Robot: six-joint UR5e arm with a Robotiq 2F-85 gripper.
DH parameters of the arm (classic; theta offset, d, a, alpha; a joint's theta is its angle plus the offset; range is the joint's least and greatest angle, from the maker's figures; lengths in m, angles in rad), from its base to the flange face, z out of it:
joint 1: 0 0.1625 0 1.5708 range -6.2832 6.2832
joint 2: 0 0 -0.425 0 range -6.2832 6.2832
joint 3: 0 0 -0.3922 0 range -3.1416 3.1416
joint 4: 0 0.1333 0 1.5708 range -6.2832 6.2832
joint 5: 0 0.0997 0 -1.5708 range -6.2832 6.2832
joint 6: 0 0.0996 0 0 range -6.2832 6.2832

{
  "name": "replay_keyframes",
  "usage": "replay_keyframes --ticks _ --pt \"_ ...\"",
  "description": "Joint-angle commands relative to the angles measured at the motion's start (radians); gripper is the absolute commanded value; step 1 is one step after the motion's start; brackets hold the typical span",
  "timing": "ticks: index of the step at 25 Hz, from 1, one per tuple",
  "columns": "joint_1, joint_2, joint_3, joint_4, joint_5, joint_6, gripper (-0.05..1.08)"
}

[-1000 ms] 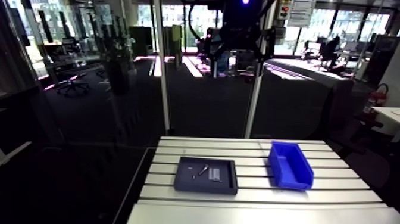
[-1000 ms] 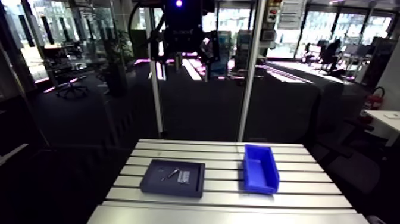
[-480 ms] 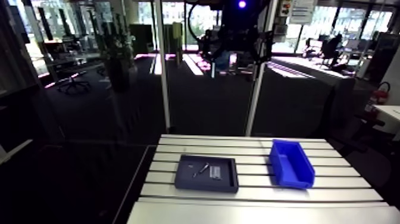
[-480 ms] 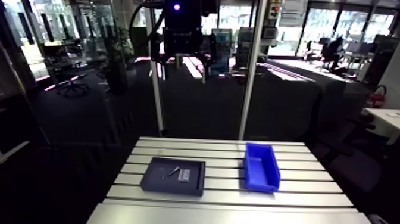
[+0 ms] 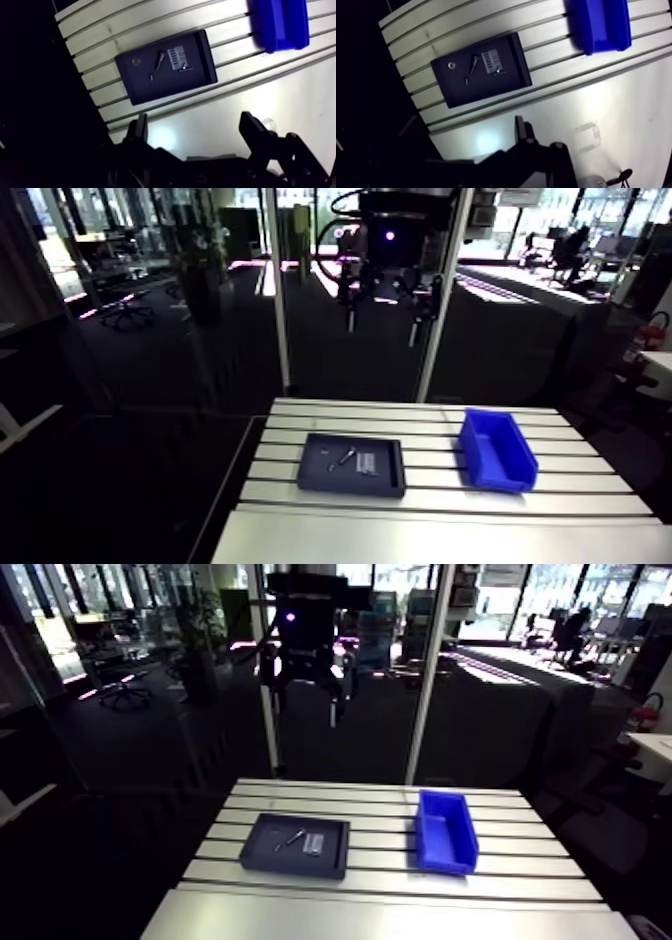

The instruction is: Pick up the M10 bolt from the tray and put it into the blue bin.

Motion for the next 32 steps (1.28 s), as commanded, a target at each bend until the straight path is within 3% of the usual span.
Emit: replay_keyframes --ticks 1,6,13,23,32 --pt "0.011 0.059 0.039 -0.021 -0.004 0.134 0.01" --pt "0.034 0.113 0.064 -0.066 -0.009 0.177 0.01" --pt "0.059 0.137 0.111 -0.152 -0.017 0.256 0.01" --pt "0.069 0.180 0.171 -0.251 -0.012 0.408 0.01" --pt "0.077 0.202 0.211 -0.333 -0.024 0.418 0.01"
